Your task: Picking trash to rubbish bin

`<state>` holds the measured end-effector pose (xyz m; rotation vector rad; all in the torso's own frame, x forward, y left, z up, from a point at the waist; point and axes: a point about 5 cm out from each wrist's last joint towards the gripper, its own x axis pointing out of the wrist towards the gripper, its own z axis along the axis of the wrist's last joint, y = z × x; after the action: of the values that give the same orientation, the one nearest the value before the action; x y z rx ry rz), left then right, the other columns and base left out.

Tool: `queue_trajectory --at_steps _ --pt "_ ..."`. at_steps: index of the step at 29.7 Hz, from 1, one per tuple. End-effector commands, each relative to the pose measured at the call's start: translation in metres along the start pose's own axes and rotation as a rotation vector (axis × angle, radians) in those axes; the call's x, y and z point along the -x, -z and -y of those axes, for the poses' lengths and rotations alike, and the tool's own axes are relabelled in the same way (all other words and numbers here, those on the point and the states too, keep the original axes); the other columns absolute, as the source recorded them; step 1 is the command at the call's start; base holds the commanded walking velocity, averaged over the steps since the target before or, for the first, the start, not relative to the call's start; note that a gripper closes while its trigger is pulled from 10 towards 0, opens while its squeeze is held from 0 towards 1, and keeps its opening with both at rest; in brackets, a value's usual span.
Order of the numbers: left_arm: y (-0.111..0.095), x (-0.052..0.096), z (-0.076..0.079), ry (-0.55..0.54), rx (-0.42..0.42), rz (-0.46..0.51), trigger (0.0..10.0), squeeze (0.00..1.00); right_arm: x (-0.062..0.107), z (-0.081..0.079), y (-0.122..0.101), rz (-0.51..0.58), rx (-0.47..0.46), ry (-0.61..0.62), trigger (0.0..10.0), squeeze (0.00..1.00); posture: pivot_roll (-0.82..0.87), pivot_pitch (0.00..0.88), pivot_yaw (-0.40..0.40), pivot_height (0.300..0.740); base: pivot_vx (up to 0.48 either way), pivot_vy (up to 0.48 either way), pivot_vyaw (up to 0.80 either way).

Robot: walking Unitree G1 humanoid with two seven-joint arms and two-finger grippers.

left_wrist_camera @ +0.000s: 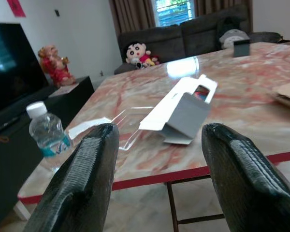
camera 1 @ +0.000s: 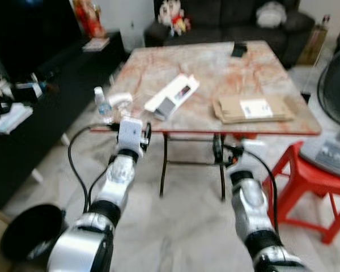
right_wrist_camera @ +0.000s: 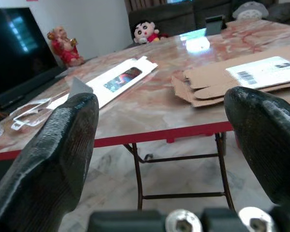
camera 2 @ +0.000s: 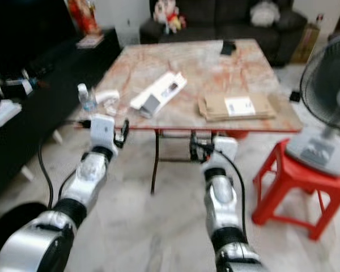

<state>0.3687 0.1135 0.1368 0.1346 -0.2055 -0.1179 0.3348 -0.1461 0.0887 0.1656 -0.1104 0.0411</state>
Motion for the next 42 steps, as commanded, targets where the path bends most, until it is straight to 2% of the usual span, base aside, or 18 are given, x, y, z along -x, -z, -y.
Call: queue_trajectory --at_steps 1,6,22,37,42 --pt "-0.0010 -0.0012 -0.0072 -0.018 -0.017 -0.002 10.0 0.00 -0.0027 -0.0084 -0.0020 0.005 -0.009 -0.023 10.0 0.00 -0.12 0.004 0.048 0.740 0.337 0.000 0.00" --pt "-0.0015 -0.0013 -0.0068 -0.019 -0.016 0.001 10.0 0.00 -0.0021 -0.0109 -0.0036 0.022 0.023 -0.044 10.0 0.00 -0.12 0.007 0.046 0.740 0.337 0.000 0.00" --pt "-0.0037 -0.0030 -0.0071 -0.021 -0.014 0.006 10.0 0.00 -0.0030 -0.0099 -0.0037 0.017 0.022 -0.036 10.0 0.00 -0.12 0.004 0.043 0.740 0.338 0.000 0.66" --pt "-0.0042 -0.0033 -0.0043 0.004 -0.009 0.006 10.0 0.00 -0.0033 -0.0083 -0.0025 0.007 -0.034 -0.011 10.0 0.00 -0.12 0.004 0.046 0.740 0.338 0.000 0.00" --pt "-0.0040 -0.0030 -0.0027 0.018 -0.006 0.005 10.0 0.00 -0.0036 -0.0079 -0.0016 0.000 -0.055 -0.006 10.0 0.00 -0.11 0.006 0.047 0.740 0.336 0.000 -0.80"
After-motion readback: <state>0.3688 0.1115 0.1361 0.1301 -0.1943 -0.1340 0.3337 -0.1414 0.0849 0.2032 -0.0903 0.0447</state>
